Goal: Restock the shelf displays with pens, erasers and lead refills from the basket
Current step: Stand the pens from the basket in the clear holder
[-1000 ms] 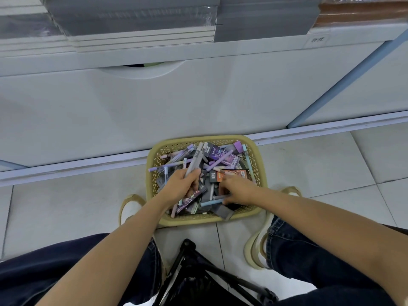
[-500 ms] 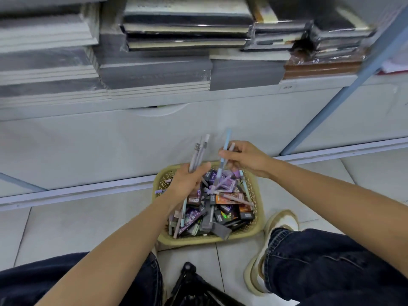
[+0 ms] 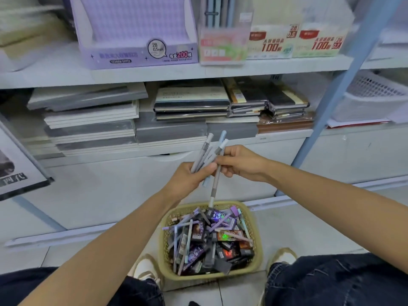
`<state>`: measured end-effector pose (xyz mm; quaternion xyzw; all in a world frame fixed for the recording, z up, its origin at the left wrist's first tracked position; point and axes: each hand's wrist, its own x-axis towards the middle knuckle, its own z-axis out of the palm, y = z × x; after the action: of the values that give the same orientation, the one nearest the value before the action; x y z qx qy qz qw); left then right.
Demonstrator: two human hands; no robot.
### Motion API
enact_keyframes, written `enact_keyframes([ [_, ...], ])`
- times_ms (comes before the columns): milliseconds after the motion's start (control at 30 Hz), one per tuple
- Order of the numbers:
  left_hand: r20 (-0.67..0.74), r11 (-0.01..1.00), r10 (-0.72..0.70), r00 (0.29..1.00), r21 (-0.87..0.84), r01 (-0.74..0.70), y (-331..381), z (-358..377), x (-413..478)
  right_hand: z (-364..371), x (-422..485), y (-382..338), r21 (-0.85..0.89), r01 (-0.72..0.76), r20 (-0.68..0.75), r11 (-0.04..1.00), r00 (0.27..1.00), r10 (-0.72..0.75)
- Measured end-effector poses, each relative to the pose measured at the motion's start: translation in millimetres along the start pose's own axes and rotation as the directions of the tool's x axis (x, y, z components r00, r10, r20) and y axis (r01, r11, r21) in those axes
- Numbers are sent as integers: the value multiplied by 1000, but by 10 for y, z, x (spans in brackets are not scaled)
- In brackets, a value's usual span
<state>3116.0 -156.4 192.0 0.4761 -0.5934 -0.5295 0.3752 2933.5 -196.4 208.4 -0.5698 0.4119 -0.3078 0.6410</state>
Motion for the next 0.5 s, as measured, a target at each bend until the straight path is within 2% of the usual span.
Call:
enact_keyframes([
  [67,-18,997,58,998,55,-57,140,-28,-33,30,-48,-130,-9,38,5,999,999,-38],
  [133,-41,995,69,997,70,-66,244,-100,-56,-11,-78,-270,42,124,-89,991,989,-120],
  [200,-66,999,51,997,3,-51,327,-185,-71,-107,-100,-398,136,226,-226,964,955,-192],
  [267,-88,994,37,995,-101,-45,405,-255,-78,-188,-117,-481,201,295,-295,934,927,-230],
  [333,-112,988,33,993,-149,-49,482,-309,-81,-203,-126,-525,243,308,-294,920,927,-233],
  [400,-153,991,29,988,-126,-48,544,-365,-80,-181,-132,-546,262,291,-258,920,940,-223],
  [500,-250,996,29,968,-77,-49,630,-447,-63,-149,-149,-569,156,226,-178,962,964,-198],
])
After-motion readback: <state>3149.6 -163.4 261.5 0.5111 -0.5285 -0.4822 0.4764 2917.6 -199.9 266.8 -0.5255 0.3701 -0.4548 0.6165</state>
